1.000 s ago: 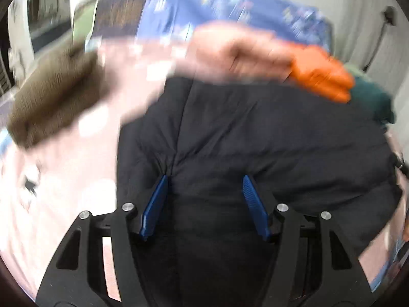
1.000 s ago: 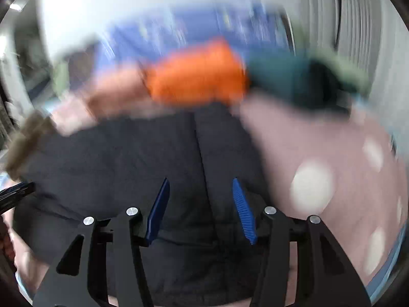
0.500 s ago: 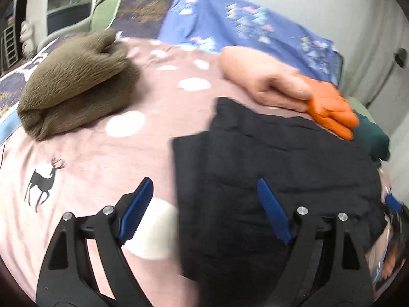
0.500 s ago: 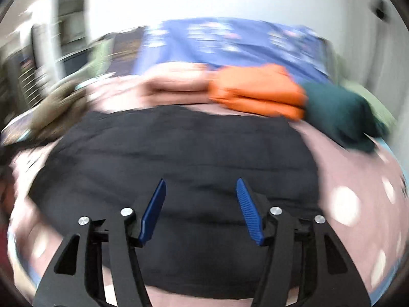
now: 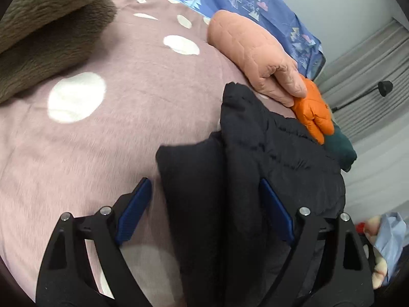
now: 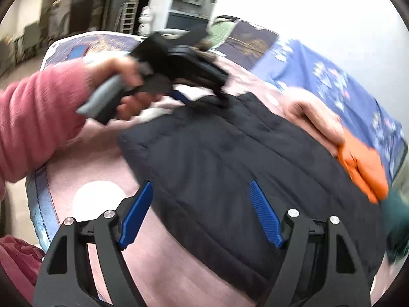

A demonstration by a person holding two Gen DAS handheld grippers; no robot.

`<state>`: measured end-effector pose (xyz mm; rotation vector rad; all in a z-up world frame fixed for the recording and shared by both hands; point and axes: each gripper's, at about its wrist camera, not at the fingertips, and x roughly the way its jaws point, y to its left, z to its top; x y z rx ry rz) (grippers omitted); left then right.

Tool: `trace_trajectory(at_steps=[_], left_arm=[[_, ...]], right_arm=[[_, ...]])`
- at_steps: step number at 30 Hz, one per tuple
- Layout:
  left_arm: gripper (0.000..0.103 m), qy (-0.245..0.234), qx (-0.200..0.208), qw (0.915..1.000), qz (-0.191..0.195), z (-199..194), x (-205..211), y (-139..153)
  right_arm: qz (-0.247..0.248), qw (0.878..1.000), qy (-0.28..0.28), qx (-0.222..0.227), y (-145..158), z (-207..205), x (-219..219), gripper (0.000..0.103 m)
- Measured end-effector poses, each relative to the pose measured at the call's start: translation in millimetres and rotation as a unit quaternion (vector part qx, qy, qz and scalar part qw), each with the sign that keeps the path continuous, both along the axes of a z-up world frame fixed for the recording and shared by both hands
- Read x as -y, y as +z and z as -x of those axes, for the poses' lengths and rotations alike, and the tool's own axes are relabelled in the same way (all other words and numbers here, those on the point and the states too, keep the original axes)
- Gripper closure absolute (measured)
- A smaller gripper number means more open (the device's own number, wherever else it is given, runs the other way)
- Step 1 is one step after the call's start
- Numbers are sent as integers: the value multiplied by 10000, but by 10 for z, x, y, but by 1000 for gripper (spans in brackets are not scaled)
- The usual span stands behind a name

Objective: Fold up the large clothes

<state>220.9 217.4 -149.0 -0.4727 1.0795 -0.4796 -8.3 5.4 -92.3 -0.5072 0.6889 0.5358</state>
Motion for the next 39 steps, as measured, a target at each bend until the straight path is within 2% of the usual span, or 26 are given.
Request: trace_trajectory(at_steps=[8,10,12,13,15,17,18,21,28,32,34,39], left_arm=[[31,-289,-26,9991,302,-281,65,-68],[38,-379,-30,9983,433,-329,103,-100],[53,-461,-61,9970,620,-353,114,-126],[57,-489,-71,9964,683,-364,109,-133],[69,-511,-74,9953,815,-378,97,-137],[75,-461,-73,9947,913,-388,74,-118],[78,-443,-74,9943,969,-386,58,-93],[82,-426,47,9937,1033,-355,59,59],[84,-607,622,9908,1035,-197,260,717],[84,-872,960,9864,1007,-94,473,1134],[84,-1008,1122,9845,900,-55,642,1337],[84,-1289,1387,9803,558,-25,1183,1724]], right_arm=[[395,9992,111,10,-249,-283,-550,25],[497,9987,45,99,-335,-338,-638,25],[578,9981,-100,203,-415,-395,-721,27],[582,9977,-181,303,-433,-421,-759,31],[564,9970,-271,445,-408,-447,-769,64],[229,9981,-393,420,-295,-489,-684,79],[-33,9983,-478,326,-221,-523,-615,84],[-631,9960,-625,41,-67,-579,-437,87],[-1582,9851,-668,-15,323,-486,-64,88],[-2598,9626,-702,-315,550,-470,357,88],[-3088,9471,-802,-352,681,-443,641,88],[-3686,9234,-1031,-295,859,-356,1167,88]])
